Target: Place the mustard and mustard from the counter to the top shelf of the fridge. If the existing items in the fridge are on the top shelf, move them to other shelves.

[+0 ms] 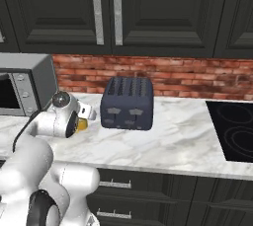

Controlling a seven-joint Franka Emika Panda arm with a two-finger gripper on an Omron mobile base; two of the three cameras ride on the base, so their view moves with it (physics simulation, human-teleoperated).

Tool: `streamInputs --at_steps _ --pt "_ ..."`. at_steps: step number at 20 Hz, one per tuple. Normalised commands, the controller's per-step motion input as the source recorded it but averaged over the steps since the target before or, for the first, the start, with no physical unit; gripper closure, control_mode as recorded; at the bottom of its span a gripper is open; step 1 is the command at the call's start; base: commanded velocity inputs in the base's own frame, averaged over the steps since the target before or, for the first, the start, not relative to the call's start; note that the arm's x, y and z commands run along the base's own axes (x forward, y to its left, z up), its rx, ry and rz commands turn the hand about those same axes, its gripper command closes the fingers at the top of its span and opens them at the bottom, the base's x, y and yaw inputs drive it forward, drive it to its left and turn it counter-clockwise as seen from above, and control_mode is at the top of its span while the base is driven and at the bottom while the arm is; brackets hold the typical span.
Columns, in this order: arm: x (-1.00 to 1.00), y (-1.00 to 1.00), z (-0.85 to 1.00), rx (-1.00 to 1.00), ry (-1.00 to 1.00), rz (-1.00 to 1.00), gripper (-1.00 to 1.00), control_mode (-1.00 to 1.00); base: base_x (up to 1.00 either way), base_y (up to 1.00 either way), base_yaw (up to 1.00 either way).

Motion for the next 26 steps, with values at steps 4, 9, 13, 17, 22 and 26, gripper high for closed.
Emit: streamInputs --at_steps 4,9,13,17,22,26 --pt "-1.0 -0.05 1.0 0.1 -0.2 0.02 1.0 -1.0 0.0 0.0 0.0" --pt "-1.0 -0.05 1.0 0.07 -0.17 0.0 1.0 -1.0 0.0 0.0 0.0" --pt "-1.0 -0.06 1.0 0.01 -0.14 0.0 1.0 -1.0 0.0 0.0 0.0" --pt "-1.0 -0.16 1.0 0.0 -0.14 0.0 1.0 -1.0 0.0 0.0 0.0" --pt "-1.0 -0.21 0.87 0.0 -0.11 0.0 1.0 -1.0 0.0 0.0 0.0" --pt "-1.0 -0.24 0.51 0.0 -0.04 0.0 1.0 -1.0 0.0 0.0 0.0"
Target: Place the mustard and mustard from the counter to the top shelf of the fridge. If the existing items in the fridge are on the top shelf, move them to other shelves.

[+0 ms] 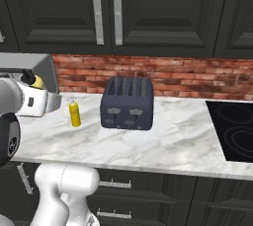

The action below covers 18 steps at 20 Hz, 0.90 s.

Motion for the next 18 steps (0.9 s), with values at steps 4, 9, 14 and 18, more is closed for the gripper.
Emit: streamInputs --at_steps 4,9,14,18 --pt "-0.89 -0.14 0.5 -0.02 0.03 0.0 1.0 -1.0 0.0 0.0 0.0" --pt "-0.38 0.0 0.21 -0.09 0.19 0.0 1.0 -1.0 0.0 0.0 0.0" --pt "0.0 0.0 0.0 -0.05 0.08 0.0 1.0 -1.0 0.0 0.0 0.0" --pt "-0.29 -0.01 0.0 0.0 0.0 0.0 1.0 -1.0 0.0 0.0 0.0"
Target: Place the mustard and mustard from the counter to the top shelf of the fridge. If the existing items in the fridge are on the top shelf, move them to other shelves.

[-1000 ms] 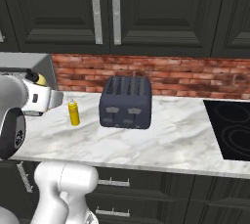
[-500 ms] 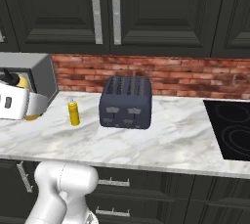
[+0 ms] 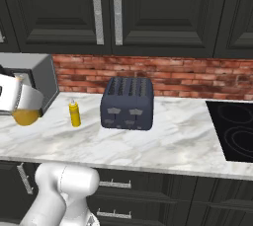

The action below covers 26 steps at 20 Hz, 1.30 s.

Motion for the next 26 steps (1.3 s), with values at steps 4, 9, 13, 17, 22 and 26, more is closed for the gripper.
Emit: streamInputs --at_steps 4,9,13,17,22,26 --pt "0.0 0.0 0.0 0.0 0.0 0.0 1.0 1.0 -0.93 -0.23 0.12" --pt "0.0 0.0 0.0 0.0 0.0 0.0 1.0 1.0 -1.0 -0.11 0.59" --pt "0.0 0.0 0.0 0.0 0.0 0.0 1.0 1.0 -0.68 0.0 0.93" --pt "0.0 0.0 0.0 0.0 0.0 0.0 1.0 1.0 -0.27 0.0 1.0" --pt "0.0 0.0 0.0 0.0 0.0 0.0 1.0 1.0 -0.13 0.4 0.96" --pt "0.0 0.0 0.0 0.0 0.0 0.0 1.0 1.0 0.14 1.0 0.55"
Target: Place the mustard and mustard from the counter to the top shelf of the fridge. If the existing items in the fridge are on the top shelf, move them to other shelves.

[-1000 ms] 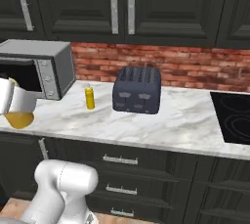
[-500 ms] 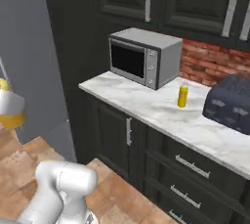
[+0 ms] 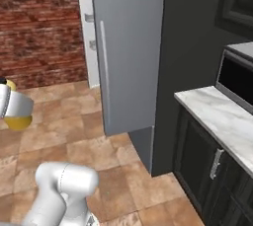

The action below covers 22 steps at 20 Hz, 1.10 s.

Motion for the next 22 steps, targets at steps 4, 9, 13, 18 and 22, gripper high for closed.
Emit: streamInputs --at_steps 4,9,13,18,22 --pt "0.0 0.0 0.0 0.0 0.0 0.0 1.0 1.0 0.5 1.0 0.19" --pt "0.0 0.0 0.0 0.0 0.0 0.0 1.0 1.0 0.9 1.0 0.02" --pt "0.0 0.0 0.0 0.0 0.0 0.0 1.0 1.0 1.0 1.0 -0.21" --pt "0.0 0.0 0.0 0.0 0.0 0.0 1.0 1.0 1.0 0.99 -0.5" --pt "0.0 0.0 0.0 0.0 0.0 0.0 1.0 1.0 0.95 0.91 -0.65"
